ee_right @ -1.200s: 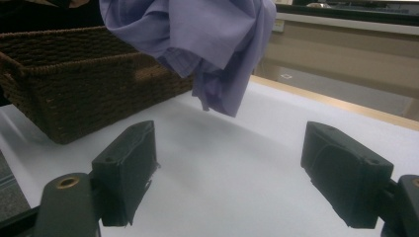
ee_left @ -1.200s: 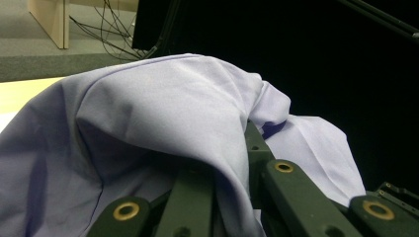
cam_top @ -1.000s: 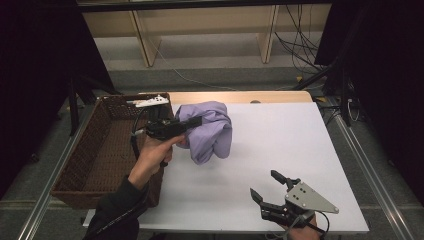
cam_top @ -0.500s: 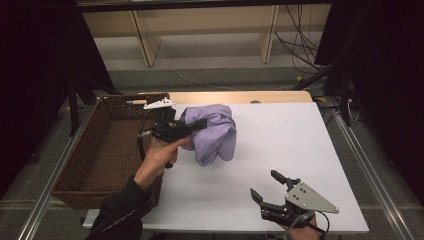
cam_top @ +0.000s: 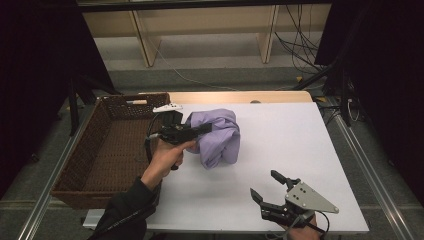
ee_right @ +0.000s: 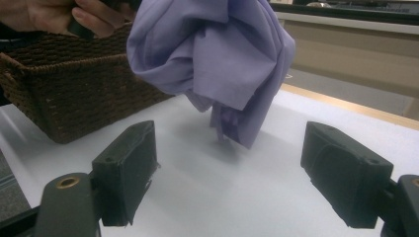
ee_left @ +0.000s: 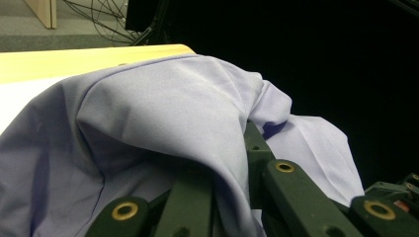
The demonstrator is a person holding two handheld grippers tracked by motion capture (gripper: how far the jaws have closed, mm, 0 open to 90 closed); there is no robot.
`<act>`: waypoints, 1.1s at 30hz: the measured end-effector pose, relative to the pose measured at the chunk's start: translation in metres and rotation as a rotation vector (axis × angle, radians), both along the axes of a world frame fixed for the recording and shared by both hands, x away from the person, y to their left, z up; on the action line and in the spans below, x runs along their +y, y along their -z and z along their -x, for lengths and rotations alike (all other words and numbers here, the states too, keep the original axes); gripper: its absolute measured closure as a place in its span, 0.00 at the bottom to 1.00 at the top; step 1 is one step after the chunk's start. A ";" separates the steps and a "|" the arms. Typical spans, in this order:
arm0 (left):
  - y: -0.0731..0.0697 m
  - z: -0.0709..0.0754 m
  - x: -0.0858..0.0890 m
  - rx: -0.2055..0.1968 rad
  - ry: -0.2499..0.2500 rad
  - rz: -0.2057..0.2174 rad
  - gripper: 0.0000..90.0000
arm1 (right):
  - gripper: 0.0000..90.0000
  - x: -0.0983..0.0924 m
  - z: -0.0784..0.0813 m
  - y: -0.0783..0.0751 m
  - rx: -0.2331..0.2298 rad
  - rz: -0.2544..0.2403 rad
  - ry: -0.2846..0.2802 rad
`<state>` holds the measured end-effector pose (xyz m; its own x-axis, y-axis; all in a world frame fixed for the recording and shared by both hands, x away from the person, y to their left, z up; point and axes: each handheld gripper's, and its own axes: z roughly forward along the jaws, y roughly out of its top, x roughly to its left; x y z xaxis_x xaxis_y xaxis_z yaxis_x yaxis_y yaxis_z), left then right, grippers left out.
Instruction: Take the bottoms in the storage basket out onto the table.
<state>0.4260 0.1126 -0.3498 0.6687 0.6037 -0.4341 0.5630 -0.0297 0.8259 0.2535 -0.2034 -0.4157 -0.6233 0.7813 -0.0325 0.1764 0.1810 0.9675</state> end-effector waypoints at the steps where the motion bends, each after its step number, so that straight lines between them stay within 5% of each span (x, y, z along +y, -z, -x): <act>1: 0.001 0.000 0.000 0.002 -0.001 -0.001 0.94 | 0.25 0.000 0.000 0.000 0.000 0.000 0.000; 33: 0.039 -0.008 -0.022 0.054 0.008 -0.077 0.93 | 0.25 0.000 0.001 0.000 0.001 0.002 -0.004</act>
<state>0.4343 0.0908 -0.3887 0.6509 0.6312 -0.4218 0.6058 -0.0971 0.7896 0.2525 -0.2034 -0.4153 -0.6263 0.7788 -0.0340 0.1762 0.1839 0.9670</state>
